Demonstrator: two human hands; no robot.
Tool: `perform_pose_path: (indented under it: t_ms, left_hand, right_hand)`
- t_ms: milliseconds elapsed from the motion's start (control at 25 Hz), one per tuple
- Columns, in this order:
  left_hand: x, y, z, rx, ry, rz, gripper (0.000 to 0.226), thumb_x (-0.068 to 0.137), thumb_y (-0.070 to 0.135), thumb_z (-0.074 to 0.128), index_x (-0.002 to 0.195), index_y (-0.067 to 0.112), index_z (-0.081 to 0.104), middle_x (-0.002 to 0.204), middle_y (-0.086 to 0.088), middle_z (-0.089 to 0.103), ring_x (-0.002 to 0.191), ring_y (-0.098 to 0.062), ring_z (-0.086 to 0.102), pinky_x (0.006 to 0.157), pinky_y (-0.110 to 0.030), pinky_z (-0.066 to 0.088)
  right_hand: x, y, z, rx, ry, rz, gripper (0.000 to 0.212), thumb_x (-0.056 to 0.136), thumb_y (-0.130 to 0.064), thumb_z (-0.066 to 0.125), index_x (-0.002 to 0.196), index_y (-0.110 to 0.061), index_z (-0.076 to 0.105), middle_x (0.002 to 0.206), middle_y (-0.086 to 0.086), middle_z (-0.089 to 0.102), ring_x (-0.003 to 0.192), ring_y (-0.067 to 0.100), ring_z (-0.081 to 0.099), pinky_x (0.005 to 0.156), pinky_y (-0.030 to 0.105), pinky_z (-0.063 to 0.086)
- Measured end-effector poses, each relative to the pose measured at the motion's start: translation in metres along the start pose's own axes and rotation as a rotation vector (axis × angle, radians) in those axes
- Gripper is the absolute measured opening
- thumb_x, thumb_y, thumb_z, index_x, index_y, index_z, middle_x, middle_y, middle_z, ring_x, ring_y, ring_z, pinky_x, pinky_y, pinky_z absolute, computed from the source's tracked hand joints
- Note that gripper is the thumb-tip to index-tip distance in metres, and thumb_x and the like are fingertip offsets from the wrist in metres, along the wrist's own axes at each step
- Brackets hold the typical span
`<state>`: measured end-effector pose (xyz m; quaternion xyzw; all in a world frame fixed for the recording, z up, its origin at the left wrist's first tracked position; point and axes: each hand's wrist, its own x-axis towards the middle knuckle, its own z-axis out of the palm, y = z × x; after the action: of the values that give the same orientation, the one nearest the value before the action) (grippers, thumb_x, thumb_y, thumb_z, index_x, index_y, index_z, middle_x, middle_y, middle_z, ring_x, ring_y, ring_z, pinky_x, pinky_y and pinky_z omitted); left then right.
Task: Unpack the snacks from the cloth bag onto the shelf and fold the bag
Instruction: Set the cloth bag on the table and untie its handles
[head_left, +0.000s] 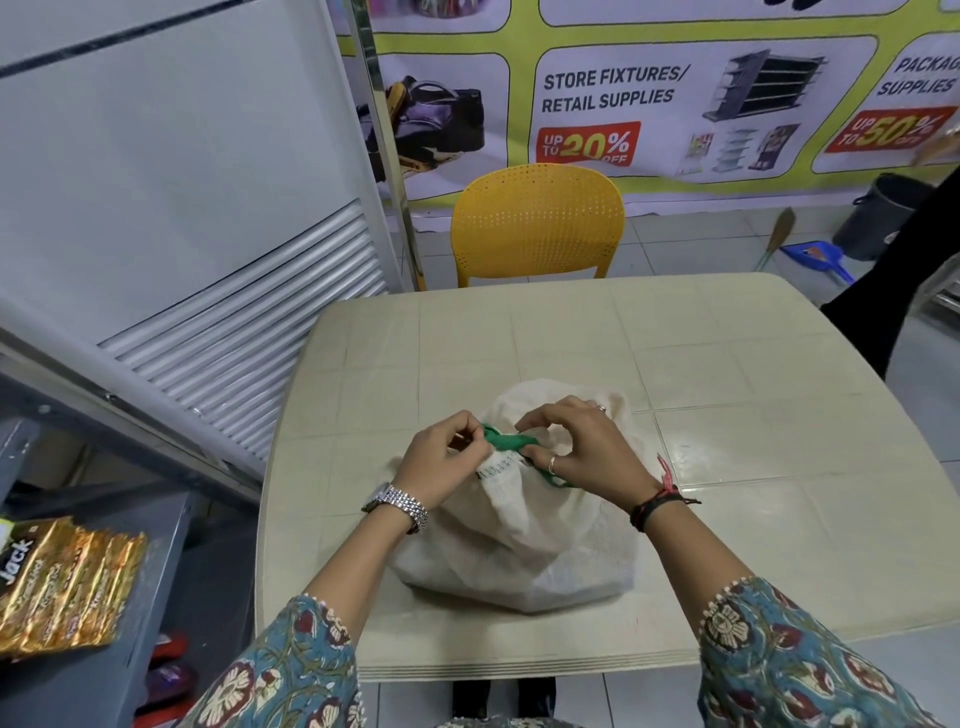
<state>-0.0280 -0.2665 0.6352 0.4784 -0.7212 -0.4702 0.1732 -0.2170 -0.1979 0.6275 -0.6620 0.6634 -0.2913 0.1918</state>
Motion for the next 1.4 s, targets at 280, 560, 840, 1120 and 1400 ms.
perform_pose_path:
  t_ms: [280,560,840,1120,1400]
  left_hand:
    - [0.006,-0.005,-0.008,-0.335,-0.116,-0.126,0.03,0.089,0.005,0.047,0.062,0.017,0.044,0.047,0.018,0.05,0.049,0.004,0.043,0.058,-0.02,0.036]
    - [0.006,-0.011,-0.009,-0.595,-0.033,-0.265,0.03,0.079,0.006,0.053,0.057,0.018,0.037,0.043,0.013,0.045,0.048,-0.005,0.041,0.054,-0.023,0.032]
    - [0.008,-0.01,-0.004,-0.798,-0.029,-0.309,0.023,0.08,0.011,0.064,0.068,0.022,0.046,0.052,0.01,0.06,0.05,-0.004,0.055,0.047,-0.015,0.044]
    - [0.008,-0.012,0.001,-0.663,0.154,-0.199,0.023,0.074,0.006,0.072,0.088,0.017,0.058,0.077,-0.007,0.065,0.071,-0.016,0.063,0.07,-0.025,0.052]
    - [0.009,-0.021,0.002,-0.506,0.196,-0.199,0.005,0.077,0.021,0.071,0.076,0.024,0.068,0.079,0.001,0.069,0.08,-0.015,0.062,0.079,-0.025,0.051]
  right_hand:
    - [-0.001,0.005,0.011,-0.248,0.306,-0.249,0.017,0.087,-0.031,0.06,0.088,-0.022,0.075,0.09,-0.008,0.07,0.077,0.014,0.06,0.065,0.029,0.043]
    - [0.001,0.002,0.013,0.528,0.297,0.354,0.013,0.094,-0.018,0.052,0.082,-0.02,0.057,0.08,-0.005,0.06,0.072,0.007,0.053,0.062,0.022,0.044]
    - [0.002,-0.009,0.008,1.157,0.034,0.538,0.01,0.091,-0.005,0.054,0.089,-0.01,0.062,0.08,0.001,0.065,0.076,0.011,0.06,0.069,0.018,0.047]
    - [-0.005,-0.006,0.01,0.541,0.053,0.358,0.008,0.08,-0.029,0.073,0.077,-0.022,0.072,0.072,-0.007,0.07,0.067,0.01,0.062,0.066,0.027,0.049]
    - [-0.017,-0.004,0.008,1.5,0.262,0.653,0.023,0.085,-0.02,0.045,0.062,-0.015,0.044,0.065,0.004,0.052,0.057,0.015,0.041,0.058,0.028,0.032]
